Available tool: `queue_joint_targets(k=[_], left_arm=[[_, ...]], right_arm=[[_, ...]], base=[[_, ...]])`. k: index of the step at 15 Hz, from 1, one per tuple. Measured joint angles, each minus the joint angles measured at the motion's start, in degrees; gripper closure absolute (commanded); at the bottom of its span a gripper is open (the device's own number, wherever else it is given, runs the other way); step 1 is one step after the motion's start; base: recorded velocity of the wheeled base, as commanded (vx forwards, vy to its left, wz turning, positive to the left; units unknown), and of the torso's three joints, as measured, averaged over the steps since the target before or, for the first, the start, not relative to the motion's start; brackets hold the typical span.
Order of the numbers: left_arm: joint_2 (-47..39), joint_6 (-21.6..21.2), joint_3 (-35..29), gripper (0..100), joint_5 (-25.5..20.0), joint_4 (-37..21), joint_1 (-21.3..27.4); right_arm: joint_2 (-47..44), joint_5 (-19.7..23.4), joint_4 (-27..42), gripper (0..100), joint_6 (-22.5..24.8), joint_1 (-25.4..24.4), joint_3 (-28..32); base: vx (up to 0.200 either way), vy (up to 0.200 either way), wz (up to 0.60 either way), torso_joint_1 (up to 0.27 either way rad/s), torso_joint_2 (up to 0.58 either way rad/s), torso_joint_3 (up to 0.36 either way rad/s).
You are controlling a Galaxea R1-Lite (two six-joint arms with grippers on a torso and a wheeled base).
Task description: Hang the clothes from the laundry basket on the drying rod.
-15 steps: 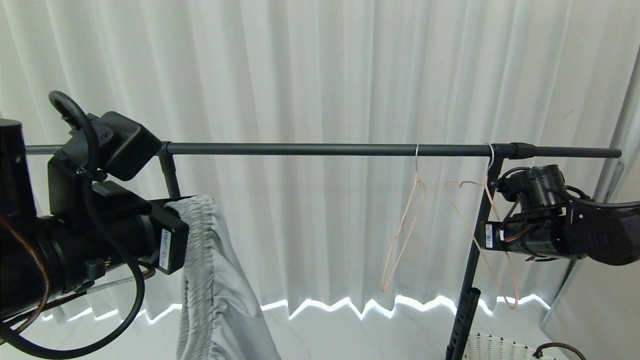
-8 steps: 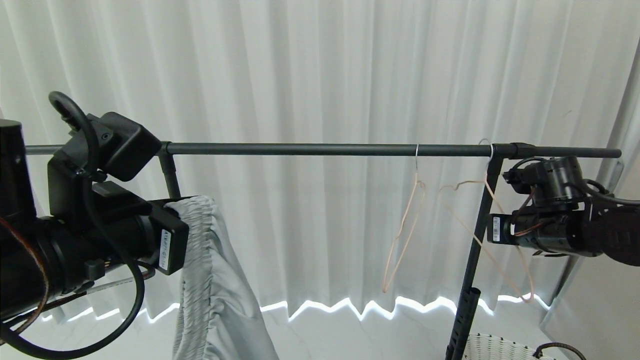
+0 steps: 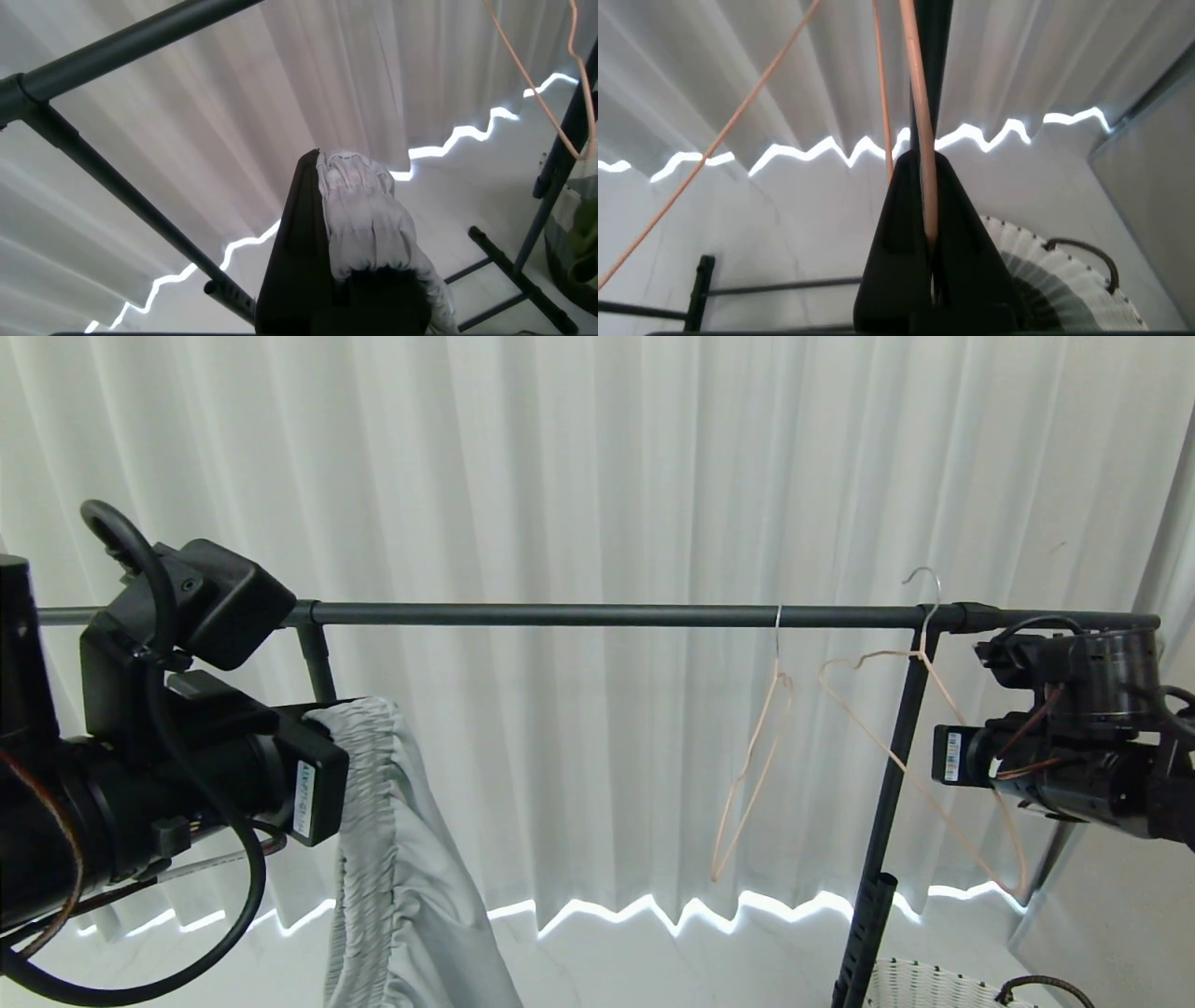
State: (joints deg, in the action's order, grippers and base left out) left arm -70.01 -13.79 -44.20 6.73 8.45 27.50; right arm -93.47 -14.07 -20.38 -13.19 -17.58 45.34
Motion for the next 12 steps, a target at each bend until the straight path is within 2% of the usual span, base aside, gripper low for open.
queue_joint_targets(k=[6,12], left_arm=[[-0.27,-0.06,-0.04,100,0.16,-0.02,0.00],[-0.74,-0.11,-0.04,100,1.48,0.06,-0.13]], right_arm=[[5.90,0.17,-1.43,100,0.63,-1.35,-7.61],[14.23,0.22,-1.18,100,0.57,-5.88,-15.13]], base=[[0.000,0.000,0.00,0.000,0.00,0.000],[-0.200,0.000,0.00,0.002,0.00,0.003]])
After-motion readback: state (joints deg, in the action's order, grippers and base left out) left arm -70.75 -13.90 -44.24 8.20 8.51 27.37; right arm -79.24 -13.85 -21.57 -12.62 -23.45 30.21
